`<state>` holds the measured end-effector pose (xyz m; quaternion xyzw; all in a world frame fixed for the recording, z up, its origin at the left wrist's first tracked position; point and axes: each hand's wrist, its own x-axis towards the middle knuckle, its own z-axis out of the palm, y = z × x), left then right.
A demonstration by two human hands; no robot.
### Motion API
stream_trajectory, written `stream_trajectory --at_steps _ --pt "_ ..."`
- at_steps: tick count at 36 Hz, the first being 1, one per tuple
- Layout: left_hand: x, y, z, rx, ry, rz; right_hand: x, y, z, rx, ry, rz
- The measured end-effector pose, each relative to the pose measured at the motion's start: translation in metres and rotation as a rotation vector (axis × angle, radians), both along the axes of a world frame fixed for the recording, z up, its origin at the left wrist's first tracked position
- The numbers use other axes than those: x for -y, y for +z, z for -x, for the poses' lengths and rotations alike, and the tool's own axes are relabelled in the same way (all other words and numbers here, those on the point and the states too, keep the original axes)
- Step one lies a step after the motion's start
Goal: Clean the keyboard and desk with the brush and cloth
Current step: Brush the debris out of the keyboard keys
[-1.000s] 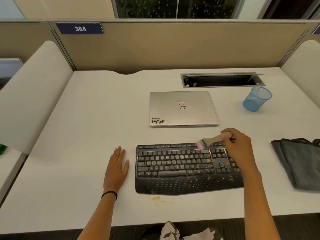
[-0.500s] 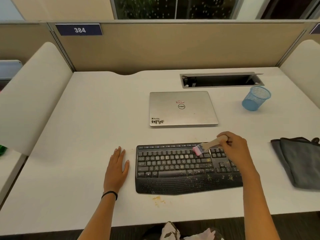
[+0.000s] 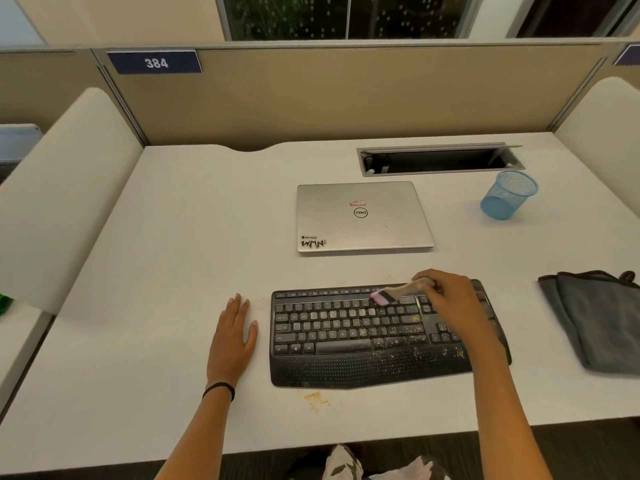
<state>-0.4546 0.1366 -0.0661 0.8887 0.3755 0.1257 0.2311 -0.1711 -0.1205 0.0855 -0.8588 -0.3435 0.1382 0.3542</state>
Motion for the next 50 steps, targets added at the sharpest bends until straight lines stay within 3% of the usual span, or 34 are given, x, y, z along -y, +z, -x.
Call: stream_trajectory --at_steps 8,13,19,24,27,30,37,50 --pt "0.0 0.0 0.0 -0.002 0.0 -0.001 0.034 0.007 -0.021 0.068 -0.251 0.045" --pt "0.0 -0.001 0.0 -0.003 -0.004 -0.004 0.033 0.018 -0.016 -0.036 -0.241 -0.047" --pt "0.0 0.0 0.0 -0.002 -0.005 -0.003 0.027 -0.004 -0.015 -0.182 -0.257 0.074" --pt "0.0 -0.001 0.001 0.001 -0.009 -0.016 0.042 0.002 -0.019 -0.079 -0.358 0.054" --pt "0.0 0.0 0.001 0.001 -0.005 -0.016 0.044 0.01 -0.014 0.054 -0.335 0.005" --pt "0.002 0.003 0.0 0.01 0.005 0.002 0.039 0.013 -0.004 0.056 -0.272 -0.101" --pt "0.002 0.003 -0.001 0.001 0.006 0.017 0.041 0.004 0.016 0.097 -0.041 0.096" --pt "0.004 0.006 0.001 0.019 -0.012 0.015 0.055 0.017 0.029 0.192 -0.086 0.128"
